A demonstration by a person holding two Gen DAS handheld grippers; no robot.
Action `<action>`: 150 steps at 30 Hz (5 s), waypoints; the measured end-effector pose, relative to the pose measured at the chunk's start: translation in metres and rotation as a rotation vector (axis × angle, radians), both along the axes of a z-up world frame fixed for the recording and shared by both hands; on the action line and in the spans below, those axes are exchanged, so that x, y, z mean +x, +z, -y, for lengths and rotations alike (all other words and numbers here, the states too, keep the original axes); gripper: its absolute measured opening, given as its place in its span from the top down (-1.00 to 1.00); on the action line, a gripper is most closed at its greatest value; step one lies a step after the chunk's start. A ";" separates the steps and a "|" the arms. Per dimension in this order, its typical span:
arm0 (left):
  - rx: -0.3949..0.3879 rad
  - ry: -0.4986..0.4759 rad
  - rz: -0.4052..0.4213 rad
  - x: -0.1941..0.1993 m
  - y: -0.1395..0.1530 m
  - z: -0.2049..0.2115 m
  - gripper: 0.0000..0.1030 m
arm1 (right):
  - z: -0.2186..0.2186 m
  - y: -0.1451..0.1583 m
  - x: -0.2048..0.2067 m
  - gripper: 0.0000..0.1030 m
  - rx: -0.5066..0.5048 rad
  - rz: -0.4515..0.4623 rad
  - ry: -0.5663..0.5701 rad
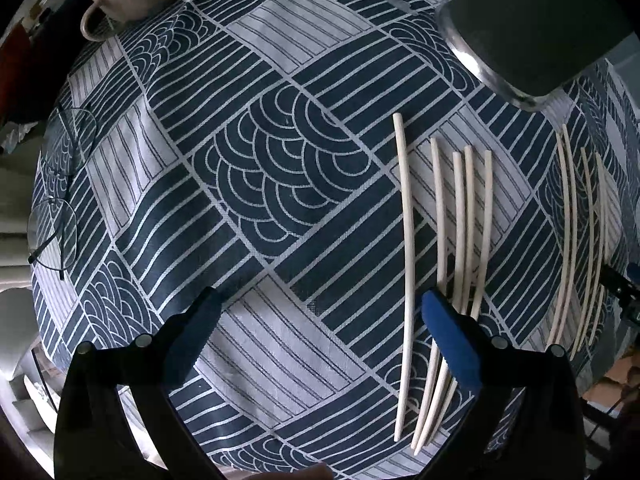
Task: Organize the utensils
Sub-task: 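Lower both tools toward the loose wooden chopsticks on the cloth, then close the left tool on one chopstick while the right tool grasps another, then lift both held chopsticks and lower them into the black holder, then open both tools to release the chopsticks and pull back from the holder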
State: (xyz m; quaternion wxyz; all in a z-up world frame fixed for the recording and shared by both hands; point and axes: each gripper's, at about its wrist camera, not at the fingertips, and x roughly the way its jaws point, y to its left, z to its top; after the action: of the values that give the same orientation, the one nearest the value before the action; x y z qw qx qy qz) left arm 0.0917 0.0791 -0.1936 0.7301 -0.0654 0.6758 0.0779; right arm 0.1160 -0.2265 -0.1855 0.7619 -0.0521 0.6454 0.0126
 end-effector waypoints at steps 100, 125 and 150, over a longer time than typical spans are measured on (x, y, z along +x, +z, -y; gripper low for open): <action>-0.308 -0.085 0.756 0.157 0.219 0.028 0.91 | -0.116 0.170 0.114 0.91 0.633 0.622 0.334; -0.261 -0.131 0.811 0.108 0.189 0.029 0.88 | -0.113 0.154 0.072 0.82 0.524 0.646 0.375; -0.201 -0.073 0.683 0.080 0.200 0.005 -0.88 | -0.069 0.185 0.065 -0.71 0.437 0.664 0.212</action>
State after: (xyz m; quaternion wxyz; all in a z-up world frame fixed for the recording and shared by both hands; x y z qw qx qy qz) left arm 0.1718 0.0741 0.0064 0.9060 -0.1351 0.3990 -0.0416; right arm 0.1808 -0.1579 -0.0006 0.9165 0.0434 0.3375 0.2104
